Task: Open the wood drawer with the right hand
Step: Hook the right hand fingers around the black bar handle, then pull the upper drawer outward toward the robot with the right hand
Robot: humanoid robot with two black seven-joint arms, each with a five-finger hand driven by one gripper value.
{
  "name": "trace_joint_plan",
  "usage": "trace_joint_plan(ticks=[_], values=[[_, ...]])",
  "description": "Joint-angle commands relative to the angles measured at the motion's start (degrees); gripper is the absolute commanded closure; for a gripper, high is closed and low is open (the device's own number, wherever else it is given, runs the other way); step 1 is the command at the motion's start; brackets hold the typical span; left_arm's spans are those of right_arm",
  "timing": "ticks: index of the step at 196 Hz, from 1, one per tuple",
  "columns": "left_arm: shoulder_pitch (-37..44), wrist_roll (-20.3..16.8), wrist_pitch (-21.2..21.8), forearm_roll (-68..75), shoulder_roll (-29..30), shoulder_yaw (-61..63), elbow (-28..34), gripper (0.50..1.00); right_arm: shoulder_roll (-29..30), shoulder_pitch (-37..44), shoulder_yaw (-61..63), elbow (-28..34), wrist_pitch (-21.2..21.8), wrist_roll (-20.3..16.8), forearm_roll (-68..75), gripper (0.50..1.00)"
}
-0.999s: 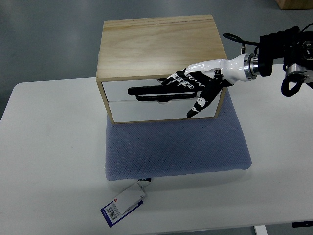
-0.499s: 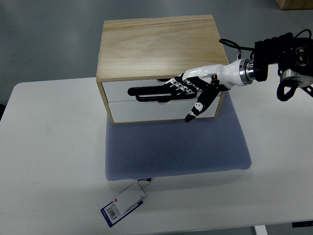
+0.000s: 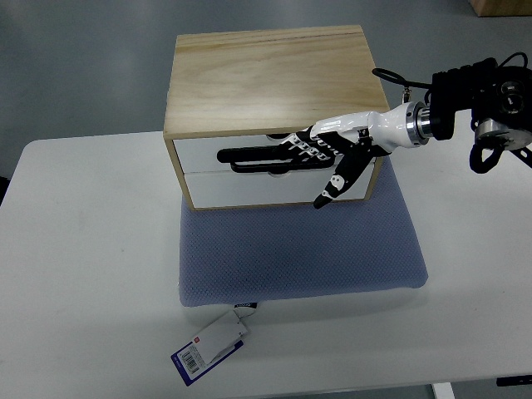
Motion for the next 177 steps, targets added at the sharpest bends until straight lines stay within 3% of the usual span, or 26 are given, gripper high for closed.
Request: trace_joint_plan(ticks=[1,177], values=[[-0.06,0.02,0.00,0.00,0.00,0.00,0.00,0.500,-0.14,-0.07,0.01,0.26,0.01,0.00,0.08,0.546],[0.02,0.02,0.00,0.00,0.00,0.00,0.00,0.500,-3.48,-1.48,0.01,5.36,0.01,-2.73,1.31,0.546]])
